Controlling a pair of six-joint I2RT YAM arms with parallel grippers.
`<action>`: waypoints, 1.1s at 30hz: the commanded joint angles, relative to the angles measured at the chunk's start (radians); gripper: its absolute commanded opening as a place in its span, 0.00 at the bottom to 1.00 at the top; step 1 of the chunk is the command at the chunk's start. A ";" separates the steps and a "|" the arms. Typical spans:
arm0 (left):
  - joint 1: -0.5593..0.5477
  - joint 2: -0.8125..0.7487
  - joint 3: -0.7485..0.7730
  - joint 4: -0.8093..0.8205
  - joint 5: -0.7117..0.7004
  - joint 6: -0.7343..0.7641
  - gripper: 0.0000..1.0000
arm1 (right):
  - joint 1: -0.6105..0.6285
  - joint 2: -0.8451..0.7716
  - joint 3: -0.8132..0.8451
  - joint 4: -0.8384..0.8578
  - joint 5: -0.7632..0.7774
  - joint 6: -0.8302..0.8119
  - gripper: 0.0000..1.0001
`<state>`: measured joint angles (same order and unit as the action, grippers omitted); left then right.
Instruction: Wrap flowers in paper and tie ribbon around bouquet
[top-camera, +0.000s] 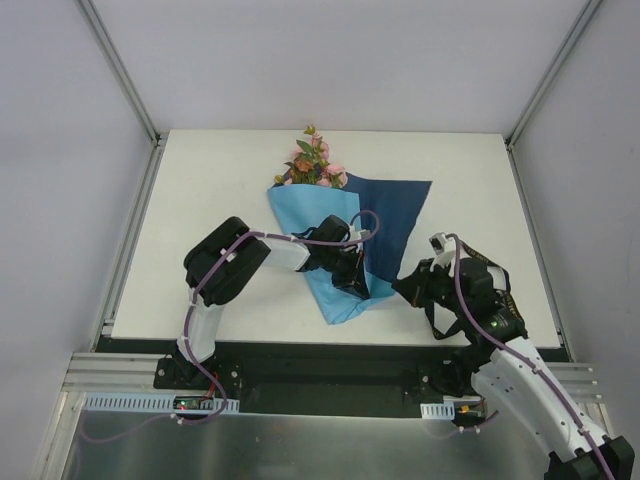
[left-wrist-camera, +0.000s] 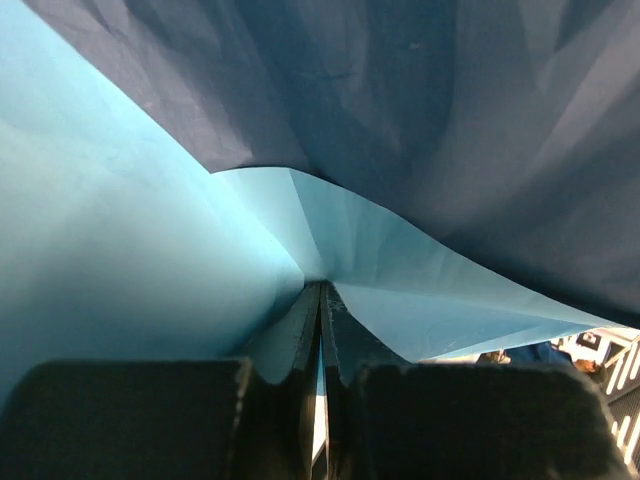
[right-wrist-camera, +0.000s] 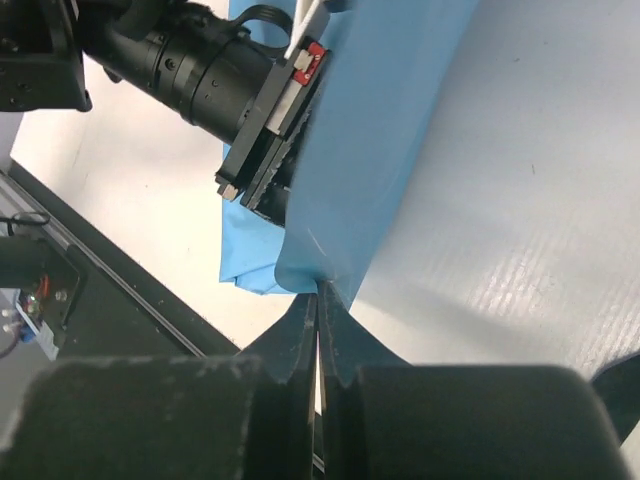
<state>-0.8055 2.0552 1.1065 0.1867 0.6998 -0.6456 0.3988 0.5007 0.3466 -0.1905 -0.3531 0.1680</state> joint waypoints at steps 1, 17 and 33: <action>-0.004 0.010 -0.039 -0.075 -0.065 0.049 0.01 | 0.035 0.022 0.103 0.023 0.019 -0.081 0.01; -0.017 -0.107 -0.068 -0.067 0.032 0.089 0.03 | 0.032 0.114 0.163 -0.090 0.171 -0.081 0.00; -0.090 -0.130 -0.083 0.025 0.060 0.040 0.05 | 0.035 0.252 0.207 -0.040 0.126 -0.104 0.00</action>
<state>-0.8845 1.9697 1.0332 0.1802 0.7284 -0.5926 0.4316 0.7372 0.5121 -0.2726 -0.1993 0.0879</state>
